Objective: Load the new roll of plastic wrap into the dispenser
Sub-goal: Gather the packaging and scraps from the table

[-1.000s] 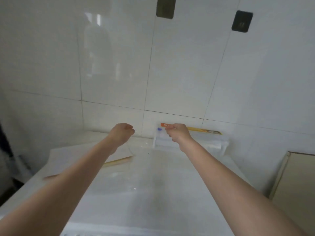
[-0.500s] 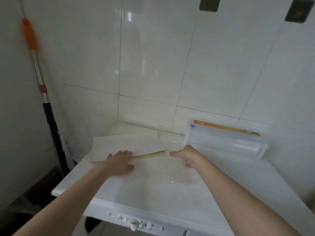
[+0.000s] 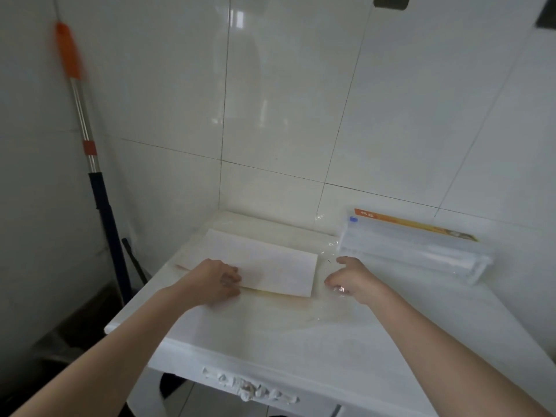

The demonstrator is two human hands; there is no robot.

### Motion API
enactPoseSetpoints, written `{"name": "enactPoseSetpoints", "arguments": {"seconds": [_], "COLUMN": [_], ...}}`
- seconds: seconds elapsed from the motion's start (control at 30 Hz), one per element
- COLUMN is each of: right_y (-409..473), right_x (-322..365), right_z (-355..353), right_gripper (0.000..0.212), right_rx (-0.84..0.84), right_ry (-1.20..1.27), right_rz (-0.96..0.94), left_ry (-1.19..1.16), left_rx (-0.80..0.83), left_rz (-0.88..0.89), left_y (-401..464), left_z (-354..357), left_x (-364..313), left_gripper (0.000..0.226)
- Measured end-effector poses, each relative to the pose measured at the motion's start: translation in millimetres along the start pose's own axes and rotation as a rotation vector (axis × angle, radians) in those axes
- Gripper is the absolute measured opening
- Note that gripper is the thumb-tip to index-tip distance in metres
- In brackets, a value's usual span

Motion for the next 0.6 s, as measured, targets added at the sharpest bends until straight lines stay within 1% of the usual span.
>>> {"name": "enactPoseSetpoints", "arguments": {"seconds": [0.07, 0.1, 0.17, 0.2, 0.23, 0.27, 0.33, 0.37, 0.4, 0.43, 0.53, 0.57, 0.6], "right_y": [-0.7, -1.9, -3.3, -3.1, -2.9, -4.1, -9.0, -12.3, -15.2, -16.9, -12.4, -10.1, -8.3], "right_x": [3.1, 7.2, 17.5, 23.7, 30.0, 37.7, 56.2, 66.3, 76.2, 84.8, 96.8, 98.8, 100.6], "right_z": [-4.8, -7.1, -10.9, -13.3, -16.2, -18.1, -18.3, -16.0, -12.0, -6.5, 14.2, 22.6, 31.8], "right_gripper": [0.071, 0.062, 0.032, 0.026, 0.028, 0.026, 0.013, 0.010, 0.011, 0.016, 0.060, 0.067, 0.068], "right_rx": [0.003, 0.000, 0.004, 0.010, 0.020, 0.038, 0.085, 0.122, 0.161, 0.202, 0.331, 0.385, 0.436], "right_ry": [0.079, 0.138, 0.253, 0.316, 0.375, 0.433, 0.529, 0.559, 0.582, 0.600, 0.672, 0.700, 0.697], "right_rz": [0.022, 0.032, 0.033, 0.030, 0.034, 0.039, 0.037, 0.027, 0.008, -0.014, -0.035, -0.044, -0.058], "left_ry": [-0.055, -0.089, -0.138, -0.131, -0.110, -0.074, 0.014, 0.035, 0.045, 0.055, 0.113, 0.120, 0.119], "left_rx": [0.015, 0.026, 0.044, 0.047, 0.049, 0.051, 0.045, 0.049, 0.059, 0.068, 0.093, 0.100, 0.107], "left_rz": [-0.017, -0.029, -0.049, -0.049, -0.031, -0.005, 0.044, 0.065, 0.089, 0.112, 0.176, 0.188, 0.199], "left_y": [2.8, 3.9, 4.6, 3.9, 3.3, 2.5, -1.9, -3.0, -4.0, -4.9, -7.5, -8.0, -8.1], "left_z": [4.6, 6.4, 8.7, 8.8, 9.0, 9.1, 7.8, 8.5, 9.8, 11.8, 17.1, 17.9, 17.5], "left_x": [0.0, 0.0, -1.1, -3.4, -6.5, -10.3, -20.1, -24.2, -28.4, -32.4, -40.5, -41.5, -42.1], "left_gripper": [0.042, 0.042, 0.043, 0.043, 0.042, 0.041, 0.038, 0.036, 0.034, 0.032, 0.031, 0.032, 0.034]}}
Point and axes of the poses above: each hand's wrist, its own y-axis towards the middle knuckle, its own z-axis out of the palm, x = y × z, the point moved 2 cm from there along y, towards the middle knuckle, and after that the axes turned 12 degrees about -z, right-handed, at the moved point
